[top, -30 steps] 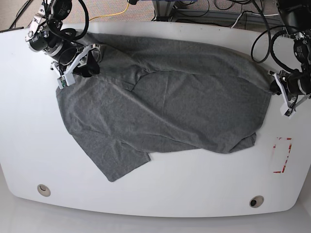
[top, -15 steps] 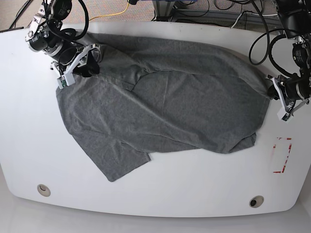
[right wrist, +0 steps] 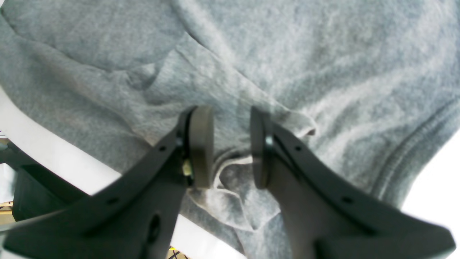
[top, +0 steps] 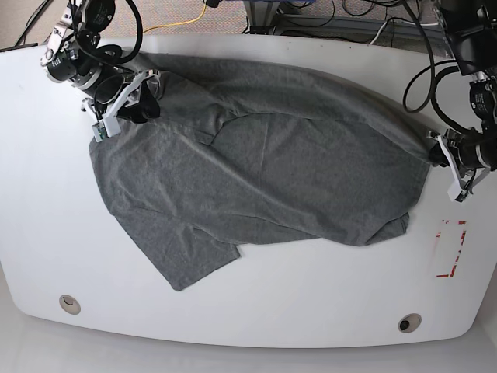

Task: Layout the t-shirt on the table in an organized manner, then fold the t-shirt properly
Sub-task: 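Hold the grey shirt edge with both grippers, shifting the left gripper slightly, then pull the held cloth with the right gripper away from the left gripper, then drag the shirt edge with both grippers, stretching it taut between them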

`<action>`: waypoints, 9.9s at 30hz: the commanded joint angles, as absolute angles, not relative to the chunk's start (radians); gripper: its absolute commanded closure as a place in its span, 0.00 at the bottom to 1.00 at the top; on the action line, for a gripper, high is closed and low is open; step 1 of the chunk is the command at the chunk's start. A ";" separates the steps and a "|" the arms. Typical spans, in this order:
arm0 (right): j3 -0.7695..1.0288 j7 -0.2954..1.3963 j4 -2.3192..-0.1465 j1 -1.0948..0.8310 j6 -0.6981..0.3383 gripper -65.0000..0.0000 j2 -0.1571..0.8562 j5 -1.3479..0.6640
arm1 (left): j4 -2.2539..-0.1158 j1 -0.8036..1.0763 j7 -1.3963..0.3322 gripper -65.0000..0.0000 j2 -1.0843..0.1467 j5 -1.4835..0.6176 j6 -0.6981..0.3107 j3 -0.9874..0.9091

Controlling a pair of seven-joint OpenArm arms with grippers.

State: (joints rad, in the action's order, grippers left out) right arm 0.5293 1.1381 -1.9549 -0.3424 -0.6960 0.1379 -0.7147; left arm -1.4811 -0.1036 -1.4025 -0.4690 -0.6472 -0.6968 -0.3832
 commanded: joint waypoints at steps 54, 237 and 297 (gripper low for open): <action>0.575 1.124 -1.971 -0.335 -0.698 0.76 0.148 -0.737 | -1.374 -0.252 -1.307 0.90 -0.483 -0.654 -0.690 -0.395; 0.725 1.178 -1.733 -0.406 -0.698 0.86 0.114 -0.657 | -1.216 -0.205 -1.055 0.46 -0.478 -0.473 -0.698 -0.478; 0.725 1.259 -1.796 -0.412 -0.698 1.00 0.255 -0.653 | -1.471 0.165 -1.135 0.99 -0.473 -0.340 -0.698 -0.463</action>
State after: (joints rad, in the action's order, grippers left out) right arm 0.7132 1.2564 -1.7649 -0.4107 -0.7002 0.2161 -0.6582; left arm -1.4342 0.1390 -1.1034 -0.4519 -0.3710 -0.7044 -0.4461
